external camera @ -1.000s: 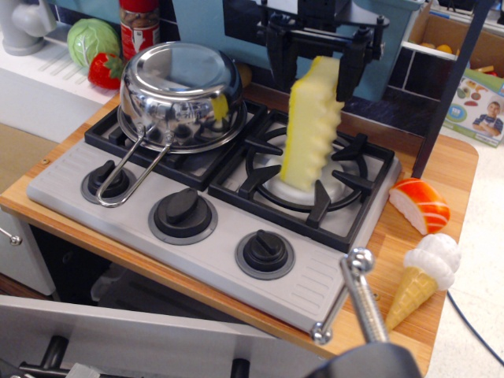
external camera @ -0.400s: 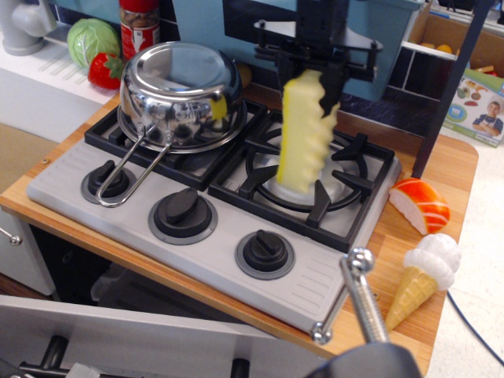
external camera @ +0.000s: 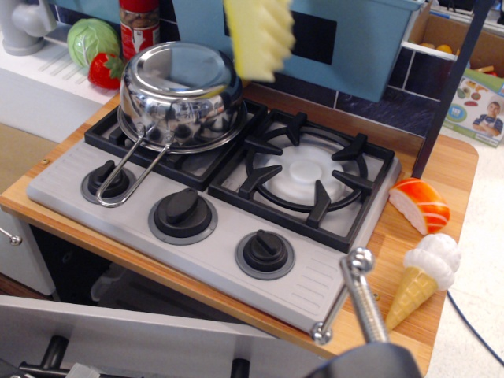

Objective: Wipe pot with sponge

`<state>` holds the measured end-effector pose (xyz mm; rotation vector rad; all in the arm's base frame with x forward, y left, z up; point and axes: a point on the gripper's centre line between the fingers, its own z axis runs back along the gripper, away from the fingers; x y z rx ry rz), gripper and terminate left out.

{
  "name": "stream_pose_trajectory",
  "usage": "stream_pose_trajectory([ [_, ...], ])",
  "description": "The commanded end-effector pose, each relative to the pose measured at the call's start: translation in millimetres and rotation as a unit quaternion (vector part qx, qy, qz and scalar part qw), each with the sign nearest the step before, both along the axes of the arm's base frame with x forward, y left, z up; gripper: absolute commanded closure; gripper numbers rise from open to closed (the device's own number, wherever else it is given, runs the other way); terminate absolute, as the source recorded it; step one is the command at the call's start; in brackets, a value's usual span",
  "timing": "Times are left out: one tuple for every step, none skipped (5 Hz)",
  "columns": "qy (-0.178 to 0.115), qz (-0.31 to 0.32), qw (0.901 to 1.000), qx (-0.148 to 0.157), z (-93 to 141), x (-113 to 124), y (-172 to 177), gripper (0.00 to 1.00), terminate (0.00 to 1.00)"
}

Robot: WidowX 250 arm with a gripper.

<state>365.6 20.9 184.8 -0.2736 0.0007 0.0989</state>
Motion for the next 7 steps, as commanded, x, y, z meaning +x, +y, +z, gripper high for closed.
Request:
stream_pose_trajectory([
  [-0.019, -0.025, 0.9992, 0.026, -6.2, -0.1, 40.3, 1.0, 0.0],
  [-0.014, -0.036, 0.9988, 0.03, -24.1, -11.3, 40.8, 1.0, 0.0],
  [-0.015, -0.024, 0.9989, 0.037, -33.3, -15.0, 46.3, 1.0, 0.0],
  [-0.024, -0.01, 0.9984, 0.051, -29.3, -15.5, 61.5, 1.0, 0.0],
  [-0.01, 0.013, 0.9978, 0.064, -19.2, -10.5, 88.0, 1.0, 0.0],
  [0.015, 0.022, 0.9964, 0.081, -6.1, -11.2, 115.6, 1.0, 0.0],
  [0.068, 0.038, 0.994, 0.076, 1.0, -10.0, 141.2, 1.0, 0.0],
])
